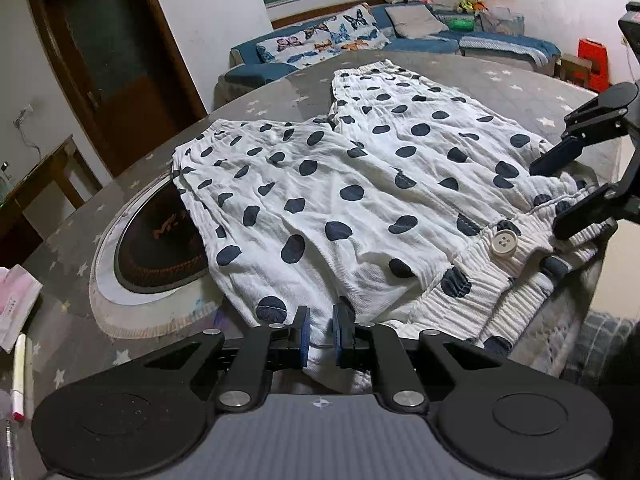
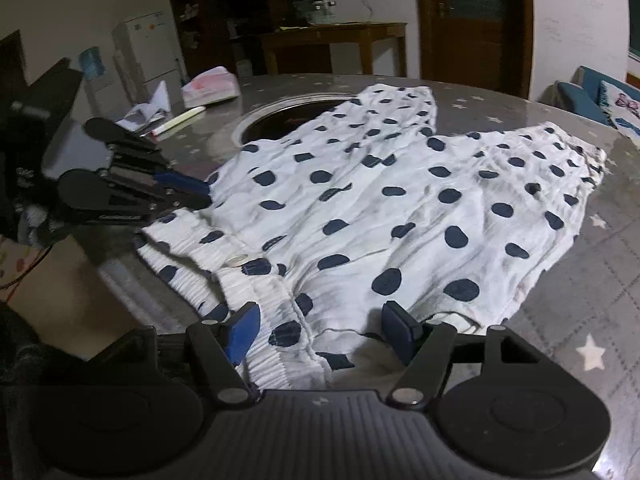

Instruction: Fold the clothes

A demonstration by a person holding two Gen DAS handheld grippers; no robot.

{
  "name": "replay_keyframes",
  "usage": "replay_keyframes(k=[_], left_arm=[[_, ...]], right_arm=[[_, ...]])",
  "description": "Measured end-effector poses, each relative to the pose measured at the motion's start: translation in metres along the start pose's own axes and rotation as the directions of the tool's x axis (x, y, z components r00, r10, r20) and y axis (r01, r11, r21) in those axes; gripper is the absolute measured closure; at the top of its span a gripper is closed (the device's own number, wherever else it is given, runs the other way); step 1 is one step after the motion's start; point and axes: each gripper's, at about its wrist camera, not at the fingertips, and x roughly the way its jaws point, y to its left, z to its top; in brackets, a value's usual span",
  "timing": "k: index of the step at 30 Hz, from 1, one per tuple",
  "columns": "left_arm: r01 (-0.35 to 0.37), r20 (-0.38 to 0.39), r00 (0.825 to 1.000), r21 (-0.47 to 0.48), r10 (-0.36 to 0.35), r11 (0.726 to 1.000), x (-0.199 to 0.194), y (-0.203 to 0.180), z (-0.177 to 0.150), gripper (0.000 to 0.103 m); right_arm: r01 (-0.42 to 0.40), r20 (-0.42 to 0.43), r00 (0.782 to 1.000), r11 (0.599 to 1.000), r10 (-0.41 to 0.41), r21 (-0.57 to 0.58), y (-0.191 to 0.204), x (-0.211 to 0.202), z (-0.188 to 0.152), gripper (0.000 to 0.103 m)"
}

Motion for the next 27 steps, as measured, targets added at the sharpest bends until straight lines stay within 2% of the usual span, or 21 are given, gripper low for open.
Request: replay_keyframes(k=[4,8,10,12,14,16,17,20,24,27], left_arm=[[0.005,0.002,1.0,-0.006,-0.005,1.0,-0.008,0.007,0.009,0.087],[0.047,0.065,0.997,0.004,-0.047,0.999,-0.021,-0.004,0.024,0.086],[0.102,0.095,0.99,0.012,-0.102,0.995,-0.025,-0.018,0.032,0.08],[0.175,0.118,0.977,0.021,-0.176,0.984,-0.026,-0.036,0.041,0.071],[0.245,0.137,0.959,0.044,-0.248,0.969,-0.025,-0.057,0.05,0.069],[0.303,0.151,0.938,0.078,-0.312,0.95,-0.024,-0.079,0.058,0.061],[0.321,0.158,0.93,0.094,-0.332,0.942,-0.022,-0.091,0.063,0.058],[0.348,0.171,0.913,0.147,-0.37,0.926,-0.017,-0.12,0.073,0.057],[0.338,0.151,0.919,0.172,-0.364,0.925,-0.003,-0.141,0.083,0.057],[0.345,0.119,0.924,0.152,-0.364,0.926,0.009,-0.146,0.086,0.057]], right_arm=[[-0.029,0.017,0.999,0.999,0.028,0.027,-0.007,-0.01,0.004,0.035],[0.026,0.058,0.998,0.996,-0.031,0.081,-0.033,-0.026,0.014,0.035],[0.069,0.071,0.995,0.993,-0.077,0.099,-0.047,-0.031,0.018,0.036],[0.116,0.068,0.99,0.987,-0.124,0.112,-0.059,-0.03,0.021,0.038],[0.158,0.063,0.984,0.978,-0.168,0.136,-0.074,-0.028,0.024,0.04],[0.192,0.059,0.977,0.967,-0.205,0.169,-0.091,-0.025,0.027,0.042],[0.206,0.058,0.974,0.961,-0.22,0.184,-0.099,-0.024,0.028,0.043],[0.237,0.054,0.965,0.943,-0.256,0.232,-0.121,-0.02,0.032,0.045],[0.268,0.049,0.955,0.926,-0.291,0.266,-0.143,-0.013,0.039,0.046],[0.285,0.049,0.949,0.917,-0.31,0.28,-0.159,-0.008,0.048,0.047]])
